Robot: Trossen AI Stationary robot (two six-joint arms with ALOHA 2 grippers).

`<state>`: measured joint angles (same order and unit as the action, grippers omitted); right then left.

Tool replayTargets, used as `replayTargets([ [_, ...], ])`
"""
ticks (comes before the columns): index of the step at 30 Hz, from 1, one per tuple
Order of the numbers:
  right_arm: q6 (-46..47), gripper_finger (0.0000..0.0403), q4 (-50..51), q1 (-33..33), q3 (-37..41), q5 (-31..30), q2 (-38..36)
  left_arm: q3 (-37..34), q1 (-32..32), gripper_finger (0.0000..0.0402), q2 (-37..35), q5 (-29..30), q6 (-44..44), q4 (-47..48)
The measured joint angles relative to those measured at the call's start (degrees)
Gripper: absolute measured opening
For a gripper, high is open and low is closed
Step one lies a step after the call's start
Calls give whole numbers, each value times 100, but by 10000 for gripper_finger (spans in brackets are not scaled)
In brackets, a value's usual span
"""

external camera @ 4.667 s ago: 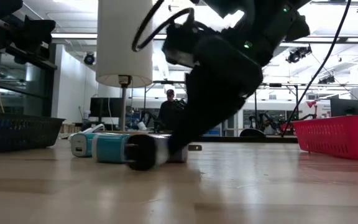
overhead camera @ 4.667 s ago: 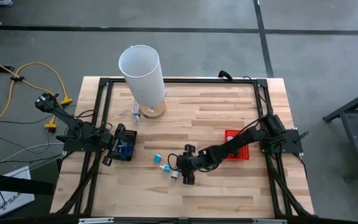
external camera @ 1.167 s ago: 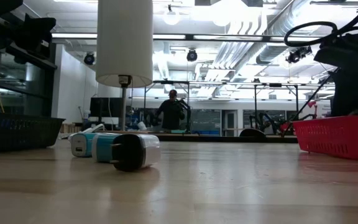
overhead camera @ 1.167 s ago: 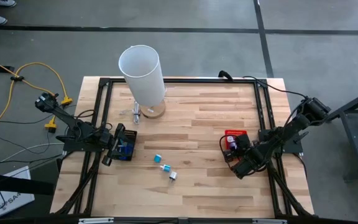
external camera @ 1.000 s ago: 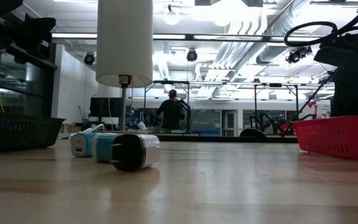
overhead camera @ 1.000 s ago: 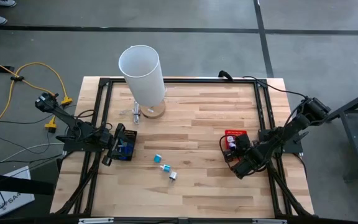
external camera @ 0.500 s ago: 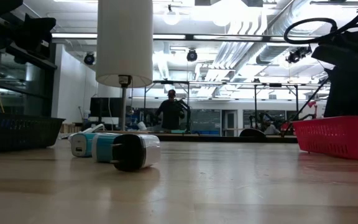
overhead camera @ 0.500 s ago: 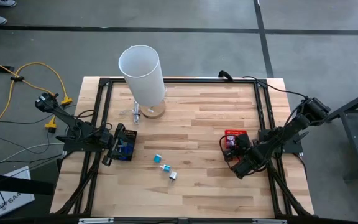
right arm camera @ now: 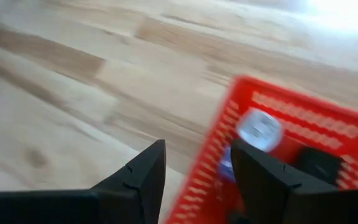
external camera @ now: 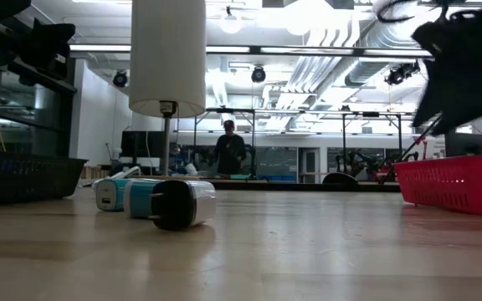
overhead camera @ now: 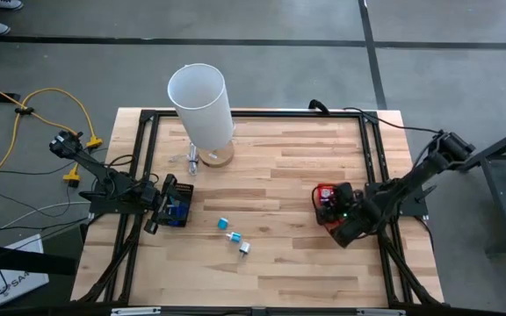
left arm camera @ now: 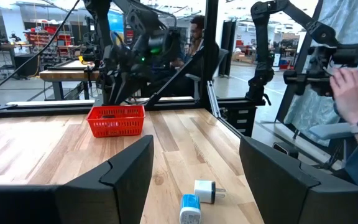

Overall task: Pick & Place Office items
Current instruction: Put the white charger adapter into the red bin

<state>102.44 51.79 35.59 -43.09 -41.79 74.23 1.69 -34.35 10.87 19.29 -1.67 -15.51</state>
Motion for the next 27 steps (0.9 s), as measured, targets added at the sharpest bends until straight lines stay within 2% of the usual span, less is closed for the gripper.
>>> replayTargets([
  [8,-2679,168,-2049,-569,-2,-103,-121,-1,0,233,0,0,0,2],
  [12,-4242,168,-3171,-840,-2,292,-117,0,0,233,0,2,0,0],
  [19,-6843,168,-5362,-1336,-2,1604,365,0,0,233,0,0,0,2],
  [27,-8296,168,-7369,-1796,-2,3372,1333,0,0,233,0,2,0,2],
])
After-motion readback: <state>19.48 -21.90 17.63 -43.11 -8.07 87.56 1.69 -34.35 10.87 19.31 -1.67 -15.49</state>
